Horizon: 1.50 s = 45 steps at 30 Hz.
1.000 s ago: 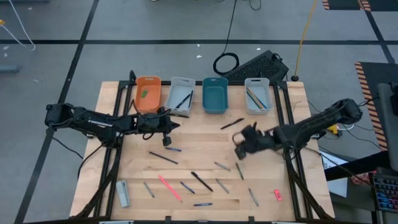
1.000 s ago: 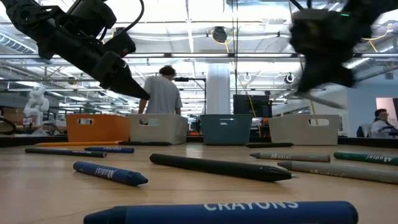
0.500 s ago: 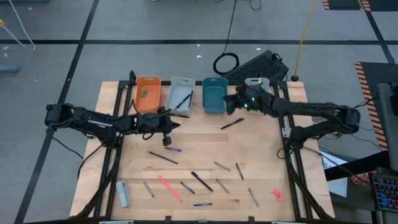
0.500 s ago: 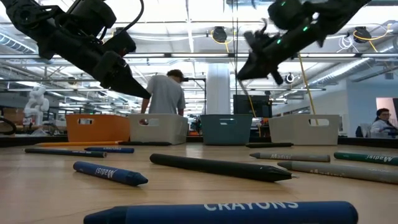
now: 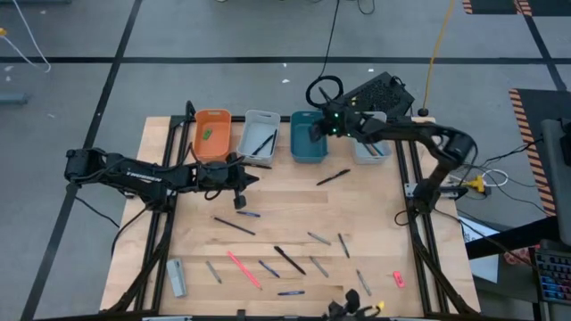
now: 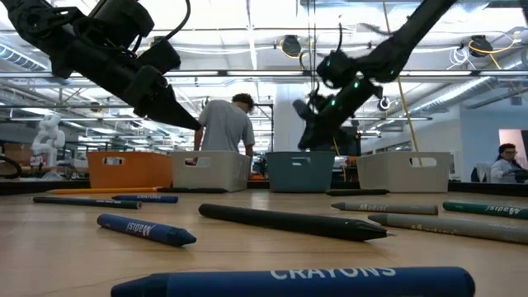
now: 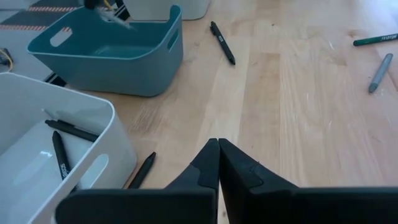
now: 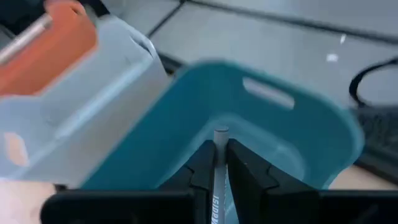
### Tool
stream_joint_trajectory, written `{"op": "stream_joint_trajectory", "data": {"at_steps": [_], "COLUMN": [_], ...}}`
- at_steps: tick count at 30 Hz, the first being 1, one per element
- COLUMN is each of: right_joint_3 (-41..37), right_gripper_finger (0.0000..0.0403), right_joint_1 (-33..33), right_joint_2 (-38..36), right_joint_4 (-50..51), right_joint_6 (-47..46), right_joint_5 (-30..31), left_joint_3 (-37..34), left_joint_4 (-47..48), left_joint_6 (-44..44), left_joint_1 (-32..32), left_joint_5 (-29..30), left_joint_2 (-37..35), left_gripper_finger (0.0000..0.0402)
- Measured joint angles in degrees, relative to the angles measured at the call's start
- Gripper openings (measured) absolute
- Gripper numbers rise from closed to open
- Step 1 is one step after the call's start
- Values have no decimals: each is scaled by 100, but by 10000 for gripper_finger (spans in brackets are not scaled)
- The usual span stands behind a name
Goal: Sort crayons/erasers/pens/pencils in bins
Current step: Put the gray crayon into the blue bin, then put the dark blue colored pencil into the right gray bin
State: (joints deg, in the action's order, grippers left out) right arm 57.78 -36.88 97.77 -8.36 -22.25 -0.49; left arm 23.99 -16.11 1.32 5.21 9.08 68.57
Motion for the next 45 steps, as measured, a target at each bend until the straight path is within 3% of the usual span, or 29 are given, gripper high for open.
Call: {"op": "stream_joint_trajectory", "data": {"at_steps": [7, 14, 22, 26, 30, 33, 37, 42, 45], "right_joint_3": [24, 24, 24, 24, -47, -592, -1833, -3352, -3954], "right_gripper_finger": [31, 34, 95, 123, 110, 69, 9, 10, 2], "right_joint_1": [-108, -94, -94, -94, -20, 156, 437, 696, 716], "right_joint_2": [582, 711, 699, 419, -389, -1194, -2222, -3053, -3385], "right_joint_4": [-164, -369, -343, -230, 249, 169, -930, -3000, -3755], "right_joint_6": [-196, -195, -161, 88, 874, 1310, 1241, 963, 961], "right_joint_5": [-120, -124, -120, -134, -270, -279, -274, -275, -264], "left_joint_3": [0, 0, 0, 0, 140, 360, 637, 1110, 1484], "left_joint_4": [127, 146, 440, 586, 1022, 1706, 2359, 3697, 4823], "left_joint_6": [-105, -169, -267, -266, -233, -245, -365, -801, -1173], "left_joint_1": [0, 0, 0, 0, 0, -40, -163, -445, -630], "left_joint_5": [0, 0, -5, -98, -433, -544, -746, -1011, -1008], "left_joint_2": [-2, 0, 0, -2, -1, -1, 0, 0, 0], "left_gripper_finger": [11, 14, 8, 4, 4, 3, 3, 4, 4]}}
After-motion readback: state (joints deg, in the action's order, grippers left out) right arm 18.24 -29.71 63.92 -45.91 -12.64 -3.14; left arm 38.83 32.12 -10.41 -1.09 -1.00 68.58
